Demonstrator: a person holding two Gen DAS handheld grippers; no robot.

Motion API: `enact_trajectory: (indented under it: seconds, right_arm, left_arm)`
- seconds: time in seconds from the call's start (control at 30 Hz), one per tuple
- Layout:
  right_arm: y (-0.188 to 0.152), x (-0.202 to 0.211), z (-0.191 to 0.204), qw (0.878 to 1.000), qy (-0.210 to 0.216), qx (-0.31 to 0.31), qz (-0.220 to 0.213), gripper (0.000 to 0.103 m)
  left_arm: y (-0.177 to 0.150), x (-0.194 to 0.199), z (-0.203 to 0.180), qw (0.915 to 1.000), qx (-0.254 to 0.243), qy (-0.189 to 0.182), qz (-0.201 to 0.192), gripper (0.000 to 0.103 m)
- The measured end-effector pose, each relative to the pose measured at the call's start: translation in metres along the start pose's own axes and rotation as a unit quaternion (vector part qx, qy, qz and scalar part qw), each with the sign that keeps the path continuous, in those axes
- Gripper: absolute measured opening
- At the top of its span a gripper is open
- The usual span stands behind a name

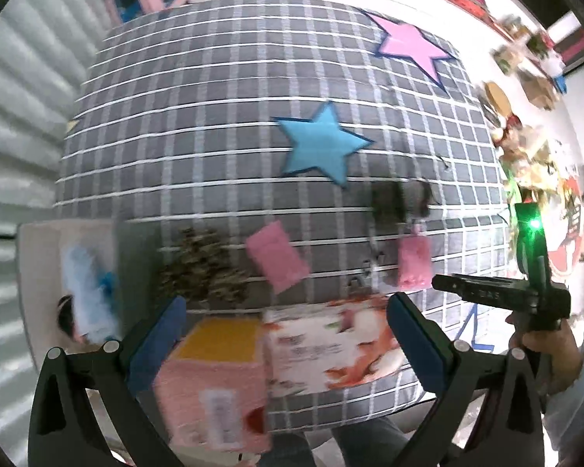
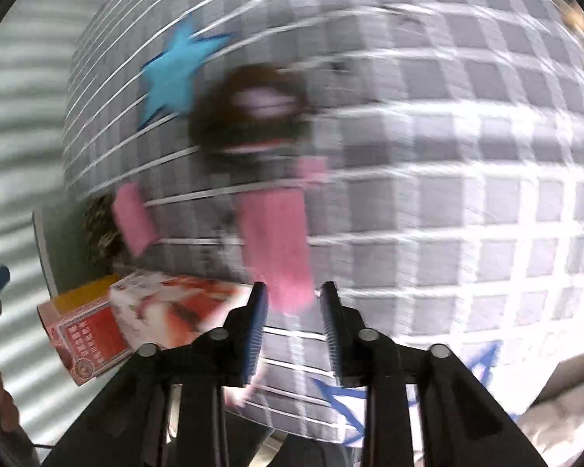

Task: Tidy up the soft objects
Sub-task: 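Grasp the dark knit hat with left tool while right tool grasps pink sponge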

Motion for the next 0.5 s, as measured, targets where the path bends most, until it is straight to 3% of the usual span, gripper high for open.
enact_trajectory:
  seconds: [0.03,0.2,0.33,0.5]
  right_arm:
    - [0.001,0.005,-0.009,1.0,-0.018,-0.012,-0.012,0.102]
    - [-0.016,0.026,-0.039,0.997,-0.054,-0.025,-0.056,0.101]
    - [-0.032,0.028,-0.064,0.997,-0.035,-0.04,-0.047,0.101]
    - [-0.044,0.026,-0.077,0.997,-0.032,-0.042,-0.048,0.101]
  left_arm:
    - [0.004,-0.005,-0.01,1.0,-0.007,-0.001,0.003,0.103]
    - [0.039,-0.045,-0.068,0.9992,-0.035,0.002,0.019,0.103]
    - [0.07,-0.083,-0.102,0.9984,-0.035,-0.005,0.044,0.103]
    - [0.097,-0.127,-0.124,0.9978,-0.032,0.014,0.056,0.103]
Point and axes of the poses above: each gripper's, at about its wrist camera, not at the fingertips, and x roughly against the way its jaws point, z to its left, y to its top, the point moved 1 cm from there along -x, roughly the way its jaws point, and after that the axes turned 9 degrees about z, right-handed, at the moved point
